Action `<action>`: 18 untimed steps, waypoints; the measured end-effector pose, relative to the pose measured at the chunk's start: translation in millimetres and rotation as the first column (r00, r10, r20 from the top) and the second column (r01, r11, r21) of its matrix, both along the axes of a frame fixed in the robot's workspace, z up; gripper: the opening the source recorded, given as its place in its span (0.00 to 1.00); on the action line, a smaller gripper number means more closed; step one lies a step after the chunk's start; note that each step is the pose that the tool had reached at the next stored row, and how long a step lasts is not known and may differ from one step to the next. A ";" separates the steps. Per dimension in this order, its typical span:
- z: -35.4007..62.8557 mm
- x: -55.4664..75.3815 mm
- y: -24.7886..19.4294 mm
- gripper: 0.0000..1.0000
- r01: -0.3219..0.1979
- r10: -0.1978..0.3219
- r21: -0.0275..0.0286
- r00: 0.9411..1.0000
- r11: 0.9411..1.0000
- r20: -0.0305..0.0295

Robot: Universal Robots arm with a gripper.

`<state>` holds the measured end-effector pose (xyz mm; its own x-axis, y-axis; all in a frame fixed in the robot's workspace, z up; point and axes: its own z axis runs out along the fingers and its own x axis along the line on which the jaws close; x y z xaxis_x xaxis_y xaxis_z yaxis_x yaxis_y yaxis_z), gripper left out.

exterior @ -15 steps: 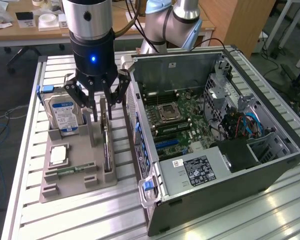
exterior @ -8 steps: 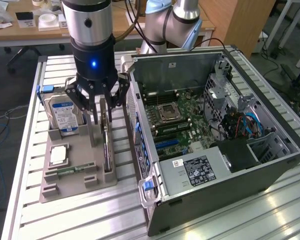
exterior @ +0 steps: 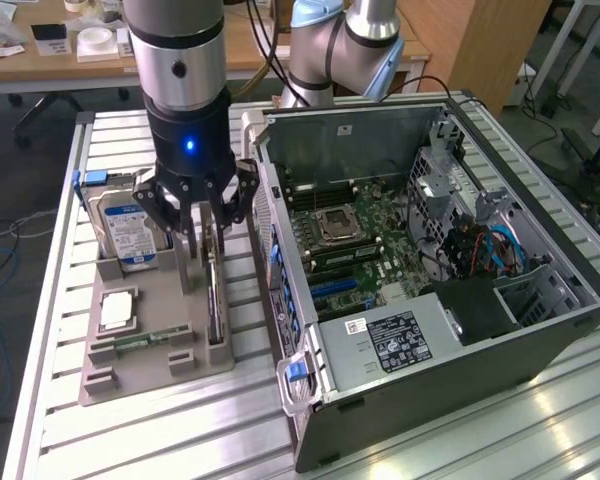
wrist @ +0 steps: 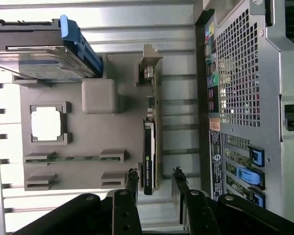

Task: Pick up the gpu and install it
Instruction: 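Pick up the gpu and move the gpu toward the slot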

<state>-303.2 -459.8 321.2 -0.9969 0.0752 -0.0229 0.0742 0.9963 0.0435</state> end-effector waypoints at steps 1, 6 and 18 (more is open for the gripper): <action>-1.3 0.0 0.0 0.42 0.000 0.000 0.000 1.000 1.000 0.000; -5.1 0.0 0.0 0.42 0.000 0.000 0.000 1.000 1.000 0.000; -14.9 0.0 -6.9 0.42 0.000 0.000 0.000 1.000 1.000 0.000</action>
